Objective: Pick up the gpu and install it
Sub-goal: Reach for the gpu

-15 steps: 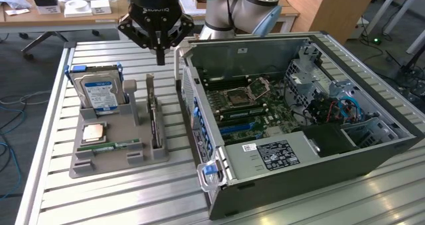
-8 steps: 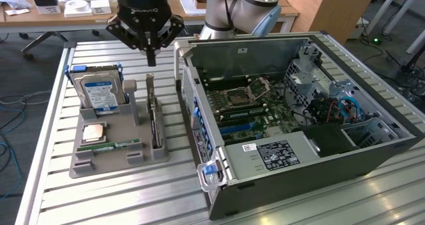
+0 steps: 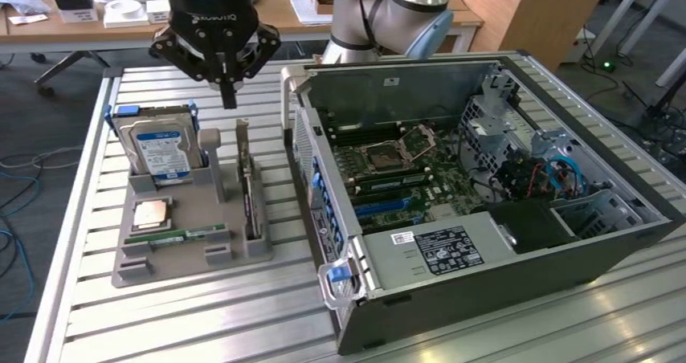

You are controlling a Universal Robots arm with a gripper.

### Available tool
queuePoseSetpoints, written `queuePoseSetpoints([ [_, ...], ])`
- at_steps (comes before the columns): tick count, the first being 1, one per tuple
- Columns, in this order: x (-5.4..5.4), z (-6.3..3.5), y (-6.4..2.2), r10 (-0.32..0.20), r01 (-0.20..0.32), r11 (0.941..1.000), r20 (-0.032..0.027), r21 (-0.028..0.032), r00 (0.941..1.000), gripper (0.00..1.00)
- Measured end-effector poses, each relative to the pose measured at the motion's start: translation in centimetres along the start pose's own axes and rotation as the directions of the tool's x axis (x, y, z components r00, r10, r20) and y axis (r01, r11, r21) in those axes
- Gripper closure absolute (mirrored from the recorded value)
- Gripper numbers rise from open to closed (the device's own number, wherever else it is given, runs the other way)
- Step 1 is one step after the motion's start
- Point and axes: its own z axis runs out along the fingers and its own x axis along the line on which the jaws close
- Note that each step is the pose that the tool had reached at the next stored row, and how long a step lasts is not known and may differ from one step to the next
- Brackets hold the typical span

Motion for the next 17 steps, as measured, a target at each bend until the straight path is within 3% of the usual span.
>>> queuePoseSetpoints([
  [17, 0.21, -0.01, -0.28, 0.000, 0.000, 1.0000, 0.0002, 0.0023, 1.0000, 0.89],
])
